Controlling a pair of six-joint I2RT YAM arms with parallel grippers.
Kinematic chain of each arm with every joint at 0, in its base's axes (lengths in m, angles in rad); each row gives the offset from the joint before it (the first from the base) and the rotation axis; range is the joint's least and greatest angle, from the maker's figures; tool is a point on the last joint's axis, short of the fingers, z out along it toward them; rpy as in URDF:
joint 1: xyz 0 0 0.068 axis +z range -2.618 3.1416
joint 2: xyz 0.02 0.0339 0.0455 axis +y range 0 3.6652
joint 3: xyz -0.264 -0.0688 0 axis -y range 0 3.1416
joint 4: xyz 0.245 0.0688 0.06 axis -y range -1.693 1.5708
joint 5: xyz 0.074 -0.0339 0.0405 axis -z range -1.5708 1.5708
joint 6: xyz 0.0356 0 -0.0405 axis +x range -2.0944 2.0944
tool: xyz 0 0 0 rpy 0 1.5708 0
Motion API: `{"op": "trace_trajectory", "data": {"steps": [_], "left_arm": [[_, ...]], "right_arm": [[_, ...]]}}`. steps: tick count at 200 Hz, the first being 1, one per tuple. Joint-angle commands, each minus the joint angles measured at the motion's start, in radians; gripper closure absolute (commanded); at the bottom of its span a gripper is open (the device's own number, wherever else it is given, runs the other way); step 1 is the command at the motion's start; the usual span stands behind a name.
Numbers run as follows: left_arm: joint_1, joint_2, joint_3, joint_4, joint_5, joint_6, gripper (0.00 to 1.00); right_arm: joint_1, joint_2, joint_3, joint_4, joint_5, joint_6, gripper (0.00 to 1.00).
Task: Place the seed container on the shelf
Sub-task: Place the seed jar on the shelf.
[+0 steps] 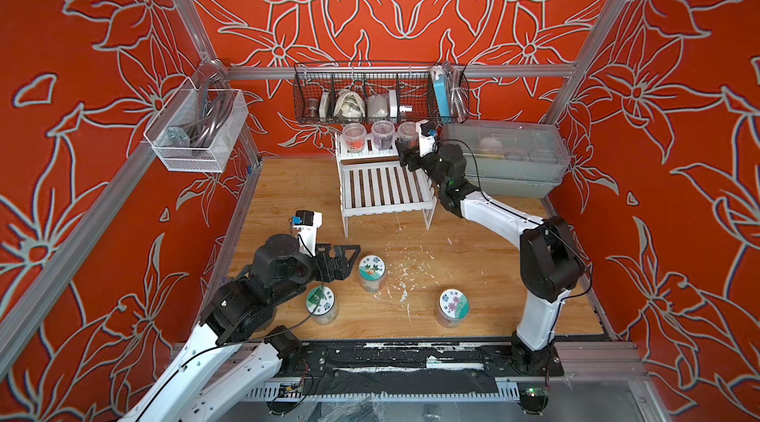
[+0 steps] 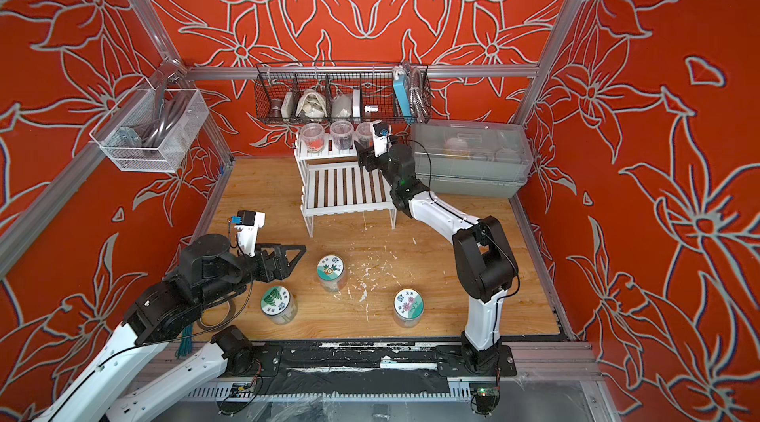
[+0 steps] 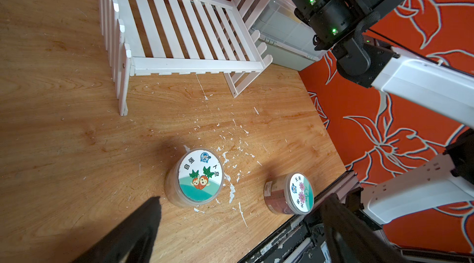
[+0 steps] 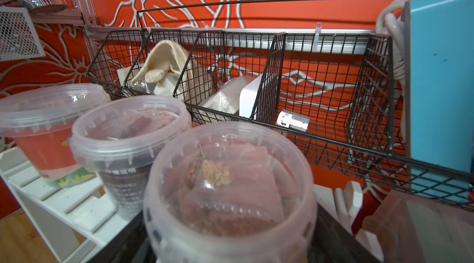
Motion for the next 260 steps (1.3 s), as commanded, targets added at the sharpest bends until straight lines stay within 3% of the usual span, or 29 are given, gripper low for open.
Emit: {"op": "trace_trajectory", "data": {"steps": [1,88,159,260], "left_arm": [[0.007,-0.009,-0.009,0.018,-0.005,-0.006,0.03],[0.007,-0.017,-0.013,0.015,-0.002,-0.012,0.03],[0.007,-0.016,-0.016,0.018,0.0,-0.016,0.03],[0.007,-0.007,-0.007,0.018,0.0,-0.013,0.03]], "right_arm": [[-0.005,-0.053,-0.039,-0.006,0.003,0.004,0.14],[-0.005,-0.136,-0.131,0.012,-0.016,0.0,0.13],[-0.004,-0.171,-0.165,-0.014,-0.007,-0.023,0.2],[-0.014,-0.109,-0.09,-0.046,-0.007,-0.045,0.25]]}}
